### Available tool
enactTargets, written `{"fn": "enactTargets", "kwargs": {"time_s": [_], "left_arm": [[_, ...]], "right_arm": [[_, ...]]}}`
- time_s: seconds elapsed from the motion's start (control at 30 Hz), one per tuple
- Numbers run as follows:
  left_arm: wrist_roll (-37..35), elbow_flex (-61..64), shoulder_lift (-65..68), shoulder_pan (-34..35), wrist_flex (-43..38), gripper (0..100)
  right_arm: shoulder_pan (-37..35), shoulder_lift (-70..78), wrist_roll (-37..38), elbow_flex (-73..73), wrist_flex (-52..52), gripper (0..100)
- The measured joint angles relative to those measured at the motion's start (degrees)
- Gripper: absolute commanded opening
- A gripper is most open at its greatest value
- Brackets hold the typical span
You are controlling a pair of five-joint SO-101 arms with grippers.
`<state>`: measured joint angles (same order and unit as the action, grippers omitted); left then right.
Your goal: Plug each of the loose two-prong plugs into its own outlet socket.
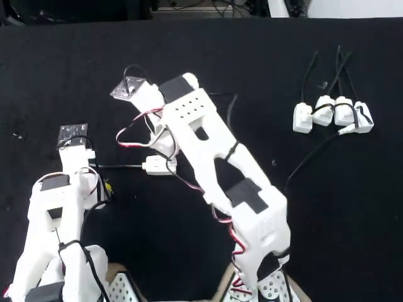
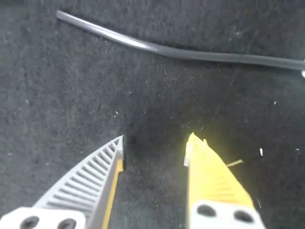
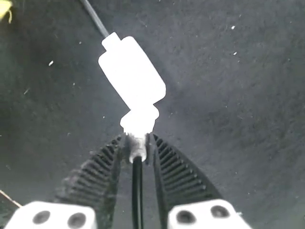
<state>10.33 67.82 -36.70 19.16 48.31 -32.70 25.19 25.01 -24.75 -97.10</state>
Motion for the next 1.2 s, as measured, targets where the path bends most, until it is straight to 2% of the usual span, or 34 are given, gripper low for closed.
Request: {"fn": "enactTargets", "kwargs": {"time_s": [0.6, 0.97, 1.2], "left_arm": [[0.0, 0.09, -0.18, 0.0, 0.0, 21], [0.0, 0.09, -0.18, 0.0, 0.0, 21], [0.0, 0.09, -0.18, 0.0, 0.0, 21]], "right_arm": [[0.18, 4.92, -0.09, -3.52, -0.62, 1.1], [0.18, 4.92, -10.81, -3.52, -0.62, 1.1], [0.18, 4.92, -12.4, -3.52, -0.62, 1.1]]}}
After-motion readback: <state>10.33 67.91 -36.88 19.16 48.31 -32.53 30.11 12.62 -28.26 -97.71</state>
